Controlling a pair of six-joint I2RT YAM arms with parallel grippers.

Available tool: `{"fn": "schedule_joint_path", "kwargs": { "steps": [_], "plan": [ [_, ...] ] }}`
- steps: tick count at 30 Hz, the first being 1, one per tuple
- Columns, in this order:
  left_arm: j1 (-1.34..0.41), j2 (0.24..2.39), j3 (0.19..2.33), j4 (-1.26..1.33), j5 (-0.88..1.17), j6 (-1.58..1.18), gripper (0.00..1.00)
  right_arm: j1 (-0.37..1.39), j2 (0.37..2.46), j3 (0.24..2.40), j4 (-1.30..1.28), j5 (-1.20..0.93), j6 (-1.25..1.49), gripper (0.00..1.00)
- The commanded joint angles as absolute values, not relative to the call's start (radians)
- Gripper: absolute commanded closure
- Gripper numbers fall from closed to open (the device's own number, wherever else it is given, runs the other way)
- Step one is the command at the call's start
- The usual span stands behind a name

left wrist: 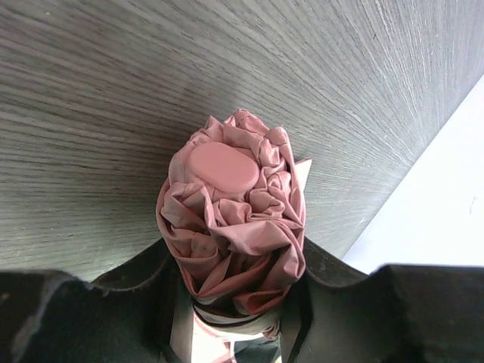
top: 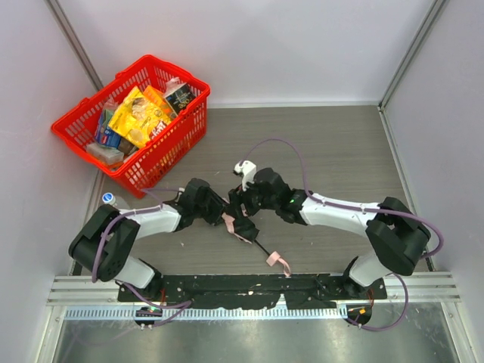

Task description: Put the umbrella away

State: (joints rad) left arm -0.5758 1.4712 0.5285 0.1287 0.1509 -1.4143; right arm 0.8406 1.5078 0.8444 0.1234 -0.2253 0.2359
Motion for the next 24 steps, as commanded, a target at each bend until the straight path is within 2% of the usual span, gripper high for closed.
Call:
{"fn": "schedule_joint_path", "kwargs": {
  "steps": [1, 5, 12, 18, 20, 24],
  "plan": [
    [-0.575, 1.515, 0.564, 0.012, 0.1, -1.381, 1.0, 0.959, 1.552, 0.9, 0.095, 0.031, 0.12, 0.28],
    [-0.575, 1.54, 0.587, -0.057, 0.098, -1.397, 1.0, 1.055, 1.612, 0.902, 0.123, 0.176, 0.063, 0.28],
    [-0.574, 1.565, 0.595, -0.113, 0.095, -1.417, 1.0, 1.112, 1.736, 0.93, 0.133, 0.337, 0.029, 0.28],
    [-0.574, 1.571, 0.633, -0.219, 0.066, -1.43, 1.0, 1.161, 1.834, 0.965, 0.118, 0.48, -0.02, 0.33],
    [-0.574, 1.58, 0.646, -0.229, 0.067, -1.425, 1.0, 1.164, 1.847, 0.965, 0.117, 0.502, -0.018, 0.4],
    [-0.575, 1.595, 0.637, -0.198, 0.08, -1.422, 1.0, 1.164, 1.844, 0.93, 0.158, 0.499, -0.006, 0.68]
  ]
}}
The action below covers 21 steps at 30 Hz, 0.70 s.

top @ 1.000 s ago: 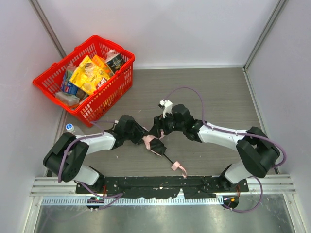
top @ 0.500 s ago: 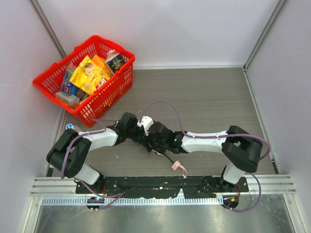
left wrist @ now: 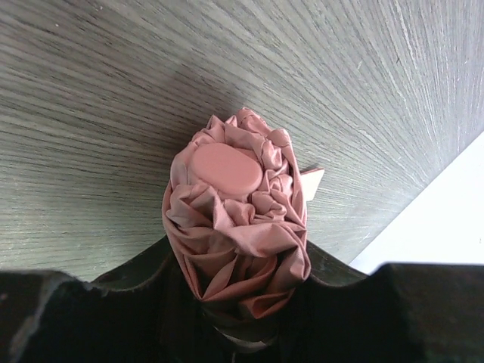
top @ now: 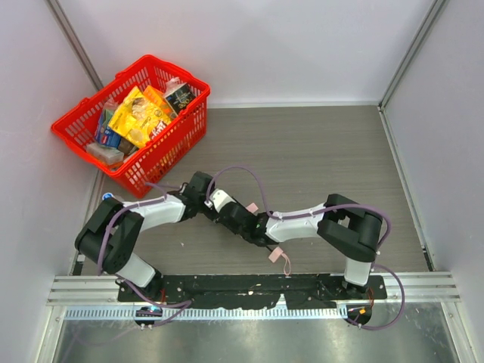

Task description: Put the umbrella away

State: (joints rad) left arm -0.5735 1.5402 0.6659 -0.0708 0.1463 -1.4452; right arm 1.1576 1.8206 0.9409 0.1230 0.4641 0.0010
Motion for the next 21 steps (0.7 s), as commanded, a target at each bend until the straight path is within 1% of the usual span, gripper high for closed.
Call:
{"fn": "schedule_joint_path", "kwargs": {
  "steps": [1, 3, 4, 5, 6, 7, 8, 9, 11, 16, 17, 19, 21],
  "plan": [
    [-0.574, 1.597, 0.627, -0.178, 0.089, -1.422, 1.0, 1.163, 1.844, 0.922, 0.172, 0.494, -0.005, 0.81],
    [-0.575, 1.594, 0.606, -0.125, 0.097, -1.417, 1.0, 1.152, 1.841, 0.894, 0.201, 0.442, -0.005, 0.99],
    [-0.575, 1.591, 0.592, -0.088, 0.101, -1.413, 1.0, 1.141, 1.835, 0.867, 0.215, 0.387, -0.005, 0.99],
    [-0.575, 1.582, 0.577, -0.043, 0.107, -1.405, 0.95, 1.135, 1.826, 0.856, 0.244, 0.327, -0.002, 0.99],
    [-0.574, 1.572, 0.56, -0.01, 0.11, -1.401, 0.79, 1.118, 1.821, 0.824, 0.261, 0.29, 0.0, 0.99],
    [-0.574, 1.56, 0.549, 0.021, 0.107, -1.397, 0.6, 1.108, 1.807, 0.807, 0.297, 0.229, -0.002, 0.99],
    [-0.571, 1.549, 0.537, 0.035, 0.1, -1.396, 0.46, 1.085, 1.802, 0.78, 0.314, 0.194, 0.029, 0.99],
    [-0.572, 1.537, 0.526, 0.047, 0.089, -1.393, 0.37, 1.075, 1.795, 0.766, 0.346, 0.142, 0.032, 0.99],
    [-0.569, 1.52, 0.517, 0.041, 0.071, -1.379, 0.29, 1.055, 1.786, 0.741, 0.38, 0.083, 0.043, 0.99],
    [-0.566, 1.52, 0.517, 0.009, 0.054, -1.355, 0.23, 1.017, 1.763, 0.69, 0.46, 0.015, 0.066, 0.99],
    [-0.563, 1.529, 0.518, 0.009, 0.054, -1.353, 0.23, 1.017, 1.755, 0.689, 0.465, -0.027, 0.063, 0.99],
    [-0.565, 1.561, 0.538, 0.003, 0.046, -1.35, 0.22, 1.016, 1.747, 0.693, 0.465, -0.034, 0.058, 0.99],
    [-0.563, 1.597, 0.57, -0.07, 0.028, -1.342, 0.21, 1.017, 1.743, 0.701, 0.46, -0.034, 0.052, 0.99]
  ]
}}
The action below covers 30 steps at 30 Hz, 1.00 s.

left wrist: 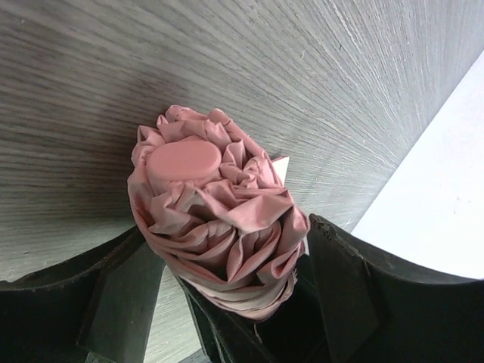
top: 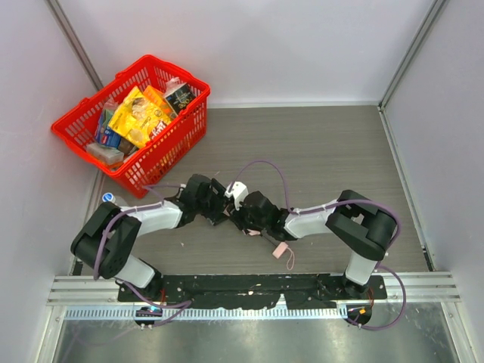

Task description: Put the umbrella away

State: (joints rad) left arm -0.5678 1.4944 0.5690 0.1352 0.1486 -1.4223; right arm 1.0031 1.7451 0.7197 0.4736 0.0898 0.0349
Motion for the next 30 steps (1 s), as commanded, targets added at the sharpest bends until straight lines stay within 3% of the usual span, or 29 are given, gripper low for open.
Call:
{"fn": "schedule_joint_path", "kwargs": {
  "steps": [1, 6, 9, 10, 12, 14, 16, 18, 19, 20, 21, 22, 30],
  "plan": [
    [-0.563, 1.612, 0.587, -0.113, 0.012, -1.335, 0.21, 1.017, 1.741, 0.707, 0.453, -0.032, 0.052, 0.99],
    [-0.566, 1.658, 0.627, -0.225, -0.084, -1.325, 0.22, 1.017, 1.694, 0.719, 0.414, -0.028, 0.02, 0.99],
    [-0.566, 1.671, 0.606, -0.135, -0.049, -1.316, 0.32, 1.02, 1.655, 0.732, 0.394, -0.04, 0.011, 0.99],
    [-0.566, 1.669, 0.589, -0.1, -0.04, -1.321, 0.39, 1.023, 1.651, 0.735, 0.391, -0.043, 0.008, 0.99],
    [-0.565, 1.66, 0.557, -0.007, -0.032, -1.331, 0.68, 1.037, 1.641, 0.755, 0.367, -0.035, -0.024, 0.99],
    [-0.566, 1.638, 0.534, 0.064, -0.034, -1.328, 0.84, 1.049, 1.634, 0.765, 0.334, -0.025, -0.041, 0.99],
    [-0.563, 1.615, 0.523, 0.113, -0.037, -1.309, 0.96, 1.054, 1.614, 0.764, 0.319, -0.017, -0.041, 0.99],
    [-0.566, 1.588, 0.499, 0.187, -0.034, -1.292, 1.0, 1.057, 1.589, 0.756, 0.302, 0.03, -0.017, 0.98],
    [-0.566, 1.576, 0.488, 0.234, -0.031, -1.281, 1.0, 1.057, 1.571, 0.753, 0.282, 0.05, -0.005, 0.9],
    [-0.566, 1.562, 0.477, 0.268, -0.029, -1.27, 1.0, 1.057, 1.56, 0.747, 0.273, 0.061, 0.038, 0.68],
    [-0.568, 1.552, 0.473, 0.29, -0.029, -1.256, 1.0, 1.055, 1.536, 0.746, 0.241, 0.098, 0.095, 0.59],
    [-0.565, 1.548, 0.474, 0.301, -0.028, -1.243, 1.0, 1.051, 1.528, 0.753, 0.185, 0.124, 0.129, 0.43],
    [-0.558, 1.543, 0.45, 0.405, 0.05, -1.203, 1.0, 0.997, 1.208, 0.701, -0.03, 0.052, 0.532, 0.27]
  ]
}}
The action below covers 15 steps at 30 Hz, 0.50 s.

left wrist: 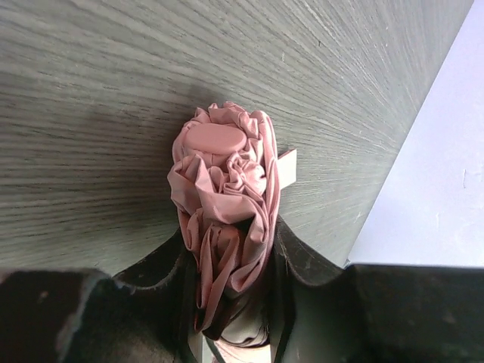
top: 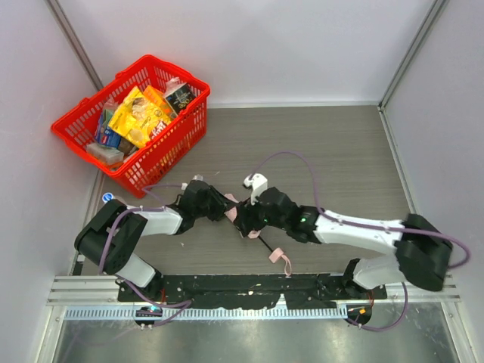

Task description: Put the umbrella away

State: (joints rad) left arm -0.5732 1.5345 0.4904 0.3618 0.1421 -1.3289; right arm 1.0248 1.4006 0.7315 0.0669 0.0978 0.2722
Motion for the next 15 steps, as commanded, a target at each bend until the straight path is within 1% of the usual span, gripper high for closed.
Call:
{"fn": "schedule_joint_path", "kwargs": {
  "steps": [1, 2, 3, 4, 5, 6, 9, 12, 13, 14, 15],
  "plan": [
    [-0.557, 1.543, 0.44, 0.444, 0.072, -1.198, 1.0, 0.958, 1.18, 0.693, -0.05, 0.055, 0.61, 0.24],
    [-0.555, 1.543, 0.43, 0.495, 0.092, -1.197, 1.0, 0.931, 1.136, 0.684, -0.099, 0.051, 0.65, 0.23],
    [-0.555, 1.545, 0.417, 0.55, 0.116, -1.193, 1.0, 0.861, 1.12, 0.678, -0.122, 0.046, 0.746, 0.22],
    [-0.554, 1.546, 0.407, 0.64, 0.144, -1.192, 1.0, 0.83, 1.091, 0.661, -0.168, 0.028, 0.791, 0.22],
    [-0.554, 1.545, 0.402, 0.673, 0.156, -1.193, 1.0, 0.757, 1.083, 0.632, -0.176, 0.015, 0.88, 0.22],
    [-0.554, 1.542, 0.397, 0.705, 0.172, -1.193, 1.0, 0.697, 1.063, 0.618, -0.167, -0.055, 0.952, 0.22],
    [-0.552, 1.536, 0.393, 0.791, 0.218, -1.19, 1.0, 0.635, 1.054, 0.548, -0.091, -0.116, 1.04, 0.25],
    [-0.552, 1.523, 0.397, 0.836, 0.251, -1.192, 1.0, 0.6, 1.09, 0.511, -0.014, -0.138, 1.133, 0.28],
    [-0.551, 1.522, 0.399, 0.851, 0.261, -1.195, 1.0, 0.595, 1.101, 0.483, 0.067, -0.161, 1.156, 0.33],
    [-0.551, 1.522, 0.402, 0.857, 0.271, -1.201, 1.0, 0.589, 1.129, 0.46, 0.112, -0.178, 1.223, 0.34],
    [-0.549, 1.522, 0.408, 0.853, 0.282, -1.207, 1.0, 0.588, 1.143, 0.422, 0.218, -0.208, 1.25, 0.36]
  ]
}}
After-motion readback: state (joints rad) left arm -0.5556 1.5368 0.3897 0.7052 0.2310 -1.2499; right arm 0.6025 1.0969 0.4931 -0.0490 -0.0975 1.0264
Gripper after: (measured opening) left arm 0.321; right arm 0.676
